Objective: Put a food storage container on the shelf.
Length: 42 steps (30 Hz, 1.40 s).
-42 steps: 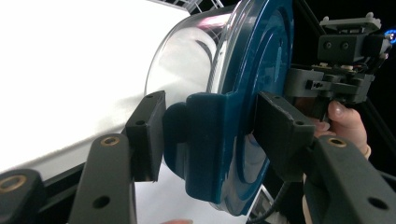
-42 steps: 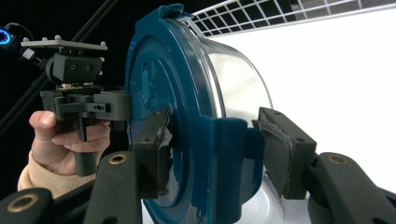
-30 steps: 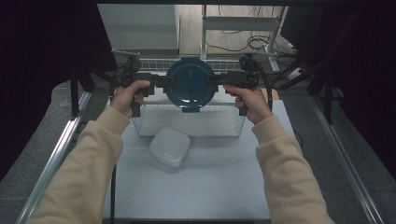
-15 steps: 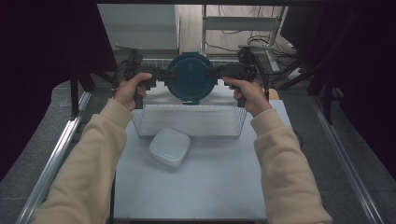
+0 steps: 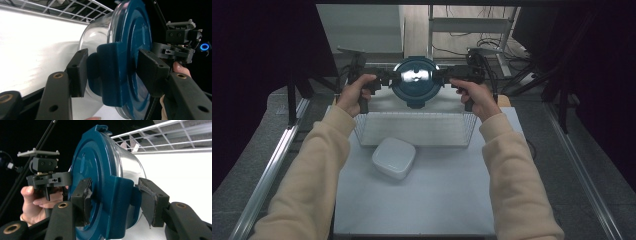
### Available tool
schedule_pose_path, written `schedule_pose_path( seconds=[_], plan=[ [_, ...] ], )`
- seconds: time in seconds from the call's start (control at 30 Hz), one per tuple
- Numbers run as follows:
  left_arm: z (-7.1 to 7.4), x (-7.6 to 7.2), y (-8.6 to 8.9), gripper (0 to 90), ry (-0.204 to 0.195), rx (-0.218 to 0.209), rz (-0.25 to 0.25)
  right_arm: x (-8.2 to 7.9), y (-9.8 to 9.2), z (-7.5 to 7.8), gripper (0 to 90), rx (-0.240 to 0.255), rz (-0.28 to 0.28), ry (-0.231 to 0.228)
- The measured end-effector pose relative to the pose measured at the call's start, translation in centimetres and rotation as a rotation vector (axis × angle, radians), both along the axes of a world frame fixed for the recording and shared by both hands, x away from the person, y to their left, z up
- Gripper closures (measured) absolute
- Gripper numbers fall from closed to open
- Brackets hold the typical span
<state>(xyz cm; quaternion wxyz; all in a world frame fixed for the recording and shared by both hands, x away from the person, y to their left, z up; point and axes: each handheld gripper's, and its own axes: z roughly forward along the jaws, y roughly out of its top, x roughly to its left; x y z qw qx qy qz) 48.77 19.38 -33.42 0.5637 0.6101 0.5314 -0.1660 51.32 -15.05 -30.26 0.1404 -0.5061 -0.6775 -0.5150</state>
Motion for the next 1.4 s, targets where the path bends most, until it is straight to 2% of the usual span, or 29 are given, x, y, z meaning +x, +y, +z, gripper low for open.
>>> schedule_pose_path(
  seconds=[0.27,0.33,0.57,0.7,0.8,0.87,0.9,0.93,1.0,1.03,1.07,1.1,1.13,1.17,1.2,1.33,1.37,1.4],
  plan=[
    [-0.6,1.0,-0.2,42.5,0.046,-0.012,0.026,1.4,0.0,-1.3,43.7,0.035,-0.052,0.081],
    [-0.8,1.1,-0.3,42.4,0.051,-0.015,0.029,1.4,0.0,-1.4,43.6,0.034,-0.055,0.086],
    [-1.0,1.1,-0.4,41.4,0.033,-0.013,0.037,1.7,-0.2,-2.0,43.1,0.062,-0.072,0.125],
    [-0.9,0.9,-0.6,38.4,-0.003,0.011,0.041,1.3,0.1,-2.0,40.9,0.052,-0.094,0.107],
    [-0.5,0.6,-0.5,29.0,-0.031,0.047,0.08,0.8,0.5,-1.7,30.7,0.029,-0.137,0.078],
    [-0.1,0.0,-0.3,24.5,-0.087,0.088,0.114,0.4,0.5,-1.2,25.2,0.016,-0.166,0.039],
    [0.0,-0.2,-0.2,23.4,-0.098,0.092,0.116,0.1,0.3,-0.7,21.4,0.007,-0.186,0.0],
    [0.2,-0.6,0.0,22.7,-0.112,0.107,0.123,-0.1,0.2,-0.5,19.4,-0.002,-0.196,-0.02],
    [0.5,-1.6,0.2,21.7,-0.157,0.169,0.138,-0.7,0.1,0.0,16.9,-0.026,-0.208,-0.065],
    [0.6,-2.1,0.3,21.7,-0.174,0.183,0.14,-1.3,0.0,0.4,16.9,-0.053,-0.216,-0.104],
    [0.7,-3.1,0.5,21.5,-0.2,0.198,0.135,-2.5,-0.3,0.8,16.8,-0.058,-0.208,-0.159],
    [0.7,-3.7,0.6,21.5,-0.218,0.209,0.138,-2.5,-0.3,0.8,16.8,-0.058,-0.208,-0.159],
    [0.7,-4.5,0.7,21.6,-0.246,0.241,0.14,-3.8,-0.5,1.0,16.9,-0.067,-0.199,-0.208],
    [0.7,-5.3,0.8,21.6,-0.269,0.275,0.141,-3.8,-0.5,1.0,16.9,-0.067,-0.199,-0.208],
    [0.6,-6.3,0.9,21.8,-0.295,0.301,0.137,-4.5,-0.5,1.1,16.9,-0.069,-0.184,-0.23],
    [0.0,-9.1,1.0,22.4,-0.348,0.342,0.112,-7.0,-1.1,1.2,17.0,-0.091,-0.157,-0.298],
    [-0.2,-10.0,1.1,22.4,-0.369,0.359,0.102,-8.6,-1.5,1.0,17.2,-0.115,-0.135,-0.338],
    [-0.3,-10.6,1.1,22.4,-0.378,0.361,0.098,-9.1,-1.7,0.8,17.3,-0.123,-0.125,-0.351]
  ],
)
